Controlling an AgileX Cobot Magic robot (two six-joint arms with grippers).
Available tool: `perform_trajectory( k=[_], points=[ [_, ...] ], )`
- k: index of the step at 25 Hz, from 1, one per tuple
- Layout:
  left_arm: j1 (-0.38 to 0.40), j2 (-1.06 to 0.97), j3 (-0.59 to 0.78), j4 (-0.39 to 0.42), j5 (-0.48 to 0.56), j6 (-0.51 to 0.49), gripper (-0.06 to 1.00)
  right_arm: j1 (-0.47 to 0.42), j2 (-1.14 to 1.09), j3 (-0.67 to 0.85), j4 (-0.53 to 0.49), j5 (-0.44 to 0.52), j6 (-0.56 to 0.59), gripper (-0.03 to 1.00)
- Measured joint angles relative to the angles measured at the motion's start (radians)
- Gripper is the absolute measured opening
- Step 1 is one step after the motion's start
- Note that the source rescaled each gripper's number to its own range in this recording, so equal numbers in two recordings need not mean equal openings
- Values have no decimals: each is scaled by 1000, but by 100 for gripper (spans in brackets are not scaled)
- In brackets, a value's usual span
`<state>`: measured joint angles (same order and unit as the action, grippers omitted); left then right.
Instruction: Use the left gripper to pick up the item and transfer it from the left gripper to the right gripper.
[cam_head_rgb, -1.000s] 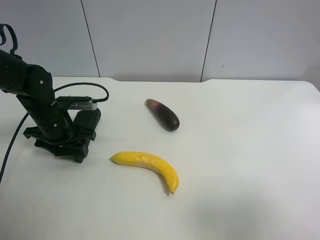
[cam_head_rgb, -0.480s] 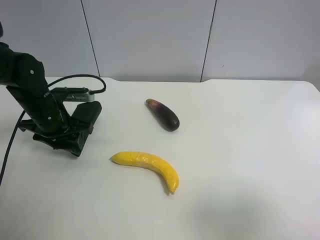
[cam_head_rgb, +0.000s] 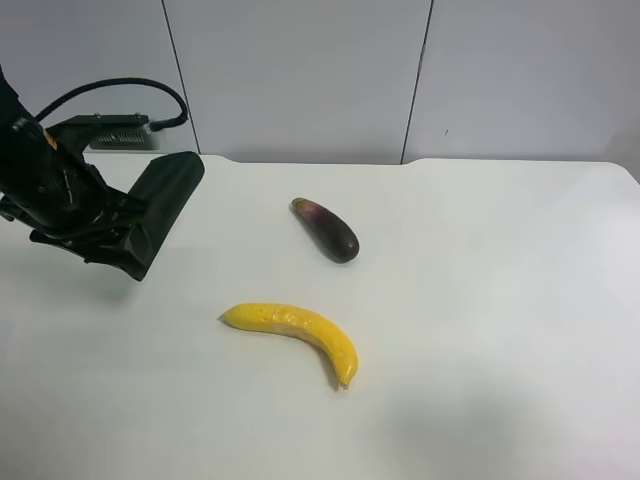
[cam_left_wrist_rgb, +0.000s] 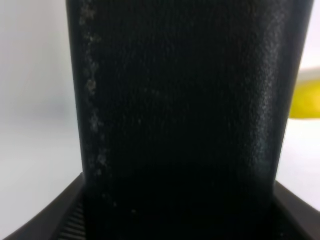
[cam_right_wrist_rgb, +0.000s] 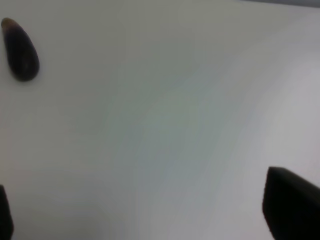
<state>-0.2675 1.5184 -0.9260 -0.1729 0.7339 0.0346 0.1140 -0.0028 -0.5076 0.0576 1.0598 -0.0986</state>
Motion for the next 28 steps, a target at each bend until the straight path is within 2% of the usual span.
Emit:
perform_trajectory(
  k=[6,9,12,16,21,28],
  points=[
    [0,-45,0,-174,99,180,13,0,0,0,0,0,0,100],
    [-1,-47,0,-224,166,252,13,0,0,0,0,0,0,100],
    [-32,-47,0,-228,214,276,12,0,0,0,0,0,0,100],
    [-120,-51,0,-222,229,279,11,0,0,0,0,0,0,100],
    [-249,-59,0,-209,212,265,11,0,0,0,0,0,0,100],
    [-391,-59,0,-205,181,275,10,0,0,0,0,0,0,100]
  ],
)
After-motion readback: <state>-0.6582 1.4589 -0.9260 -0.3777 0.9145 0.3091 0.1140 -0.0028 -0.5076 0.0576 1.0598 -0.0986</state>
